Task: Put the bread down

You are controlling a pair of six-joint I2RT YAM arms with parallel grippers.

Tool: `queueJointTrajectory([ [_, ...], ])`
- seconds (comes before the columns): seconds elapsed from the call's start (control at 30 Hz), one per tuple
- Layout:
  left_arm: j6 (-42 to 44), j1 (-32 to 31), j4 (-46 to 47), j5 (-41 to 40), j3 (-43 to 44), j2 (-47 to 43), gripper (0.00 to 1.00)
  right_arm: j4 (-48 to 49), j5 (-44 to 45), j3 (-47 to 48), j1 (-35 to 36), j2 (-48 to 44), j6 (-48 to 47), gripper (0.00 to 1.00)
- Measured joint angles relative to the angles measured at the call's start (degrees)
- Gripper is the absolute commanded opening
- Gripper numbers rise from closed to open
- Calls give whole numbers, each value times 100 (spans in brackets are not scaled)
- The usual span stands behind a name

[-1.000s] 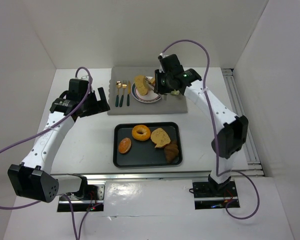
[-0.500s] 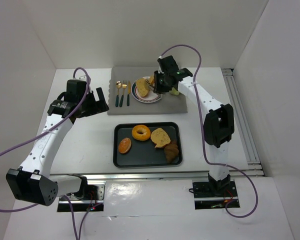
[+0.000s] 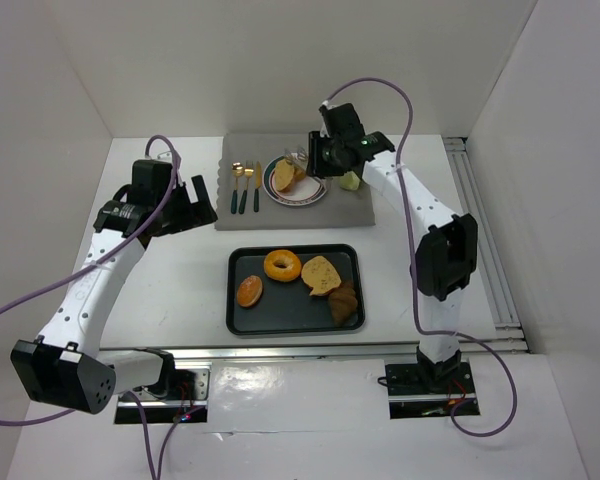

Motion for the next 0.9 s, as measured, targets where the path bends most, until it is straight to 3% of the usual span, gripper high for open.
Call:
queueJointTrajectory([
  [0.2,0,0,0,0,0,0,100,-28,321,17,0,-417,-2,45],
  [0.33,0,0,0,0,0,0,100,42,896,-527,-17,-1224,4,45],
  [0.47,0,0,0,2,-11,0,100,319,1818,-1670,-208,-2387,105,45],
  [0.63,2,50,26,9,-28,0,100,809,2924,-3521,-975,-3674,431,45],
  [0.77,4,68,48,33,-48,2,100,1331,3222,-4487,-1499,-3674,605,45],
  [0.9,2,68,59,125,-48,4,100,2229,3375,-5112,-1563,-3121,634,45],
])
